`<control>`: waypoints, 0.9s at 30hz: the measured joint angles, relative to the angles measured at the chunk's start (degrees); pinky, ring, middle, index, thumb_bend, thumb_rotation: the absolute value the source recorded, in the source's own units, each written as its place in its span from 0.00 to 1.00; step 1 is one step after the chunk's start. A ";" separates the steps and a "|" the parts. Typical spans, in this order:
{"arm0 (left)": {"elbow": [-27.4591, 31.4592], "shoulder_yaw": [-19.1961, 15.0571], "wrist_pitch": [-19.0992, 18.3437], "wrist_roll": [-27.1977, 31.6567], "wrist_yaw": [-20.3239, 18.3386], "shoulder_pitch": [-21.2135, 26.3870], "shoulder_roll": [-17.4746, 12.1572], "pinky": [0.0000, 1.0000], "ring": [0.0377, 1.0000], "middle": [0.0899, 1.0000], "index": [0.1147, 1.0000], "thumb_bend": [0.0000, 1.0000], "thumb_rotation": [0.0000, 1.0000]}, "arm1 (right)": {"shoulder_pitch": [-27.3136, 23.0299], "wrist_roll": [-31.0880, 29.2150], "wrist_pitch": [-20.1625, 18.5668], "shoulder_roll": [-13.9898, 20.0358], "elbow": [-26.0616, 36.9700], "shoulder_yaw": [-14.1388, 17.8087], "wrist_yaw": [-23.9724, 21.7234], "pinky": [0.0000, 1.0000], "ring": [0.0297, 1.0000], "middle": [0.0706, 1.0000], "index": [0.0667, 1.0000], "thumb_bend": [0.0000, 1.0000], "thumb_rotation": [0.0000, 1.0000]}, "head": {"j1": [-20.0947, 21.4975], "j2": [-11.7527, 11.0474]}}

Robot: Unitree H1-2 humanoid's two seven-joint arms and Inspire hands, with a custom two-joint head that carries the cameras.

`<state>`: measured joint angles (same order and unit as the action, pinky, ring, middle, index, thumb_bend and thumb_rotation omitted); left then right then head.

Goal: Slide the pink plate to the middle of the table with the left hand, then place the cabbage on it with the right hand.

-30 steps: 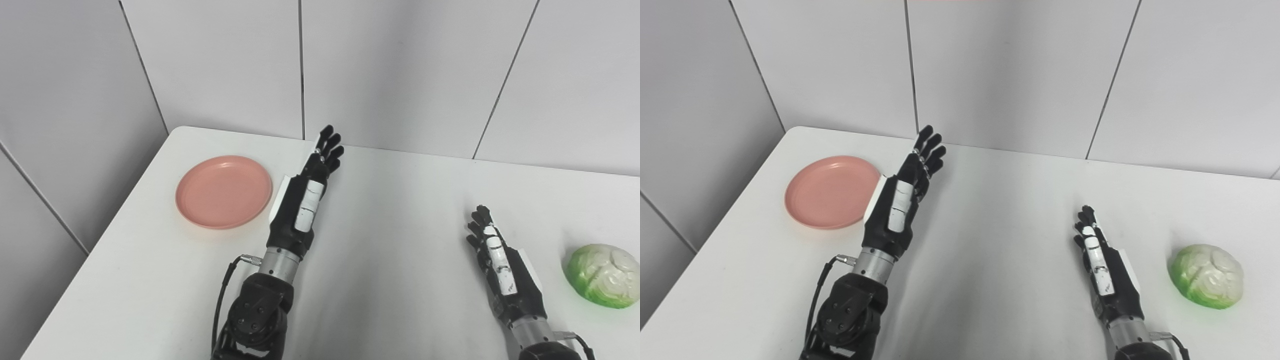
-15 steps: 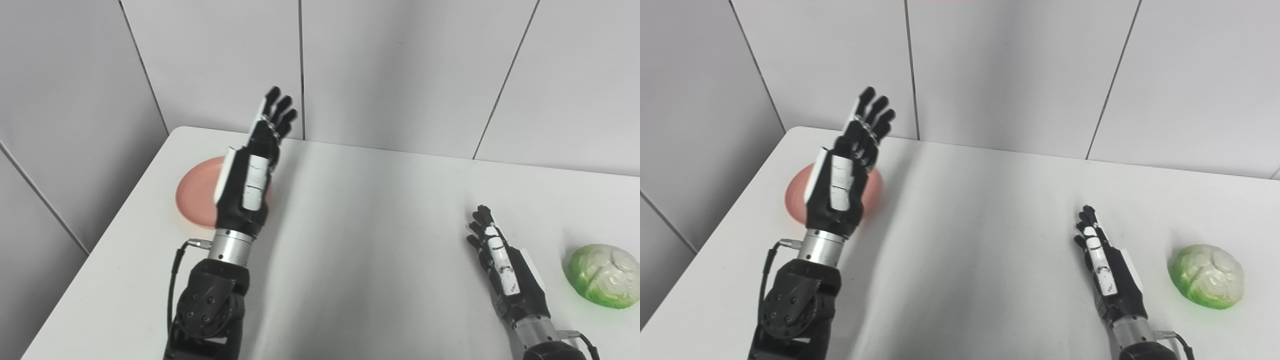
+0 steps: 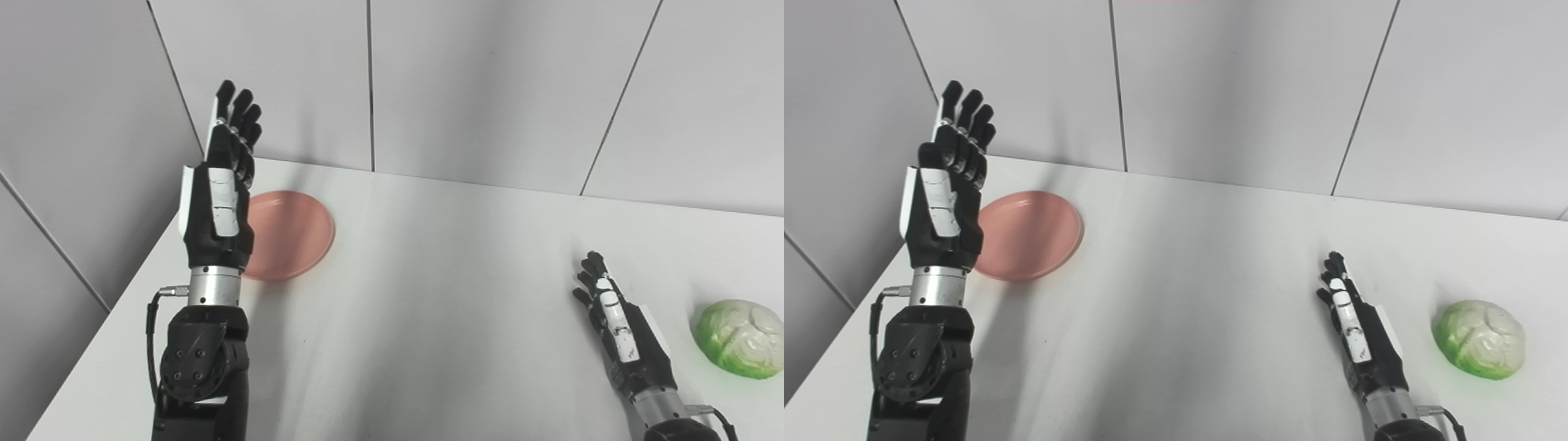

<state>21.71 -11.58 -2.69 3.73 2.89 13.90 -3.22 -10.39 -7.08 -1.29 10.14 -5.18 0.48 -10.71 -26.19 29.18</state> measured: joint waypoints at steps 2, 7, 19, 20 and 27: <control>-1.63 -1.11 1.28 0.24 0.02 0.19 -0.72 0.98 0.97 0.98 0.99 0.84 1.00 | -0.02 0.04 -0.01 0.00 0.01 -0.01 0.02 1.00 1.00 1.00 1.00 0.09 1.00 | 0.00 0.00; -5.38 -4.38 2.63 1.84 0.66 0.20 -2.92 0.98 0.96 0.97 0.98 0.86 0.99 | 0.01 0.05 -0.91 -0.02 0.64 0.02 0.23 1.00 1.00 1.00 1.00 0.08 1.00 | 0.00 0.18; -12.05 -8.68 4.55 5.17 2.61 0.68 -4.13 0.95 0.96 0.96 0.96 0.87 1.00 | 0.00 -0.38 -2.19 -0.16 1.25 0.20 0.28 1.00 1.00 1.00 1.00 0.06 1.00 | -0.26 0.35; -12.98 -8.86 4.65 5.25 2.94 0.89 -4.23 0.96 0.96 0.97 0.96 0.86 1.00 | -0.02 -0.84 -2.18 -0.16 1.13 0.27 0.11 1.00 1.00 1.00 1.00 0.05 1.00 | -0.35 0.44; -18.20 -9.80 5.11 6.46 3.44 1.26 -4.64 0.98 0.98 0.98 0.97 0.87 0.99 | -0.13 -1.48 -2.18 -0.11 0.90 0.43 0.09 1.00 1.00 1.00 1.00 0.05 1.00 | -0.44 0.70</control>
<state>3.52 -21.38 2.41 10.19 6.34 15.17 -7.86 -10.52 -8.56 -3.47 10.03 -4.28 0.91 -10.61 -26.63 29.88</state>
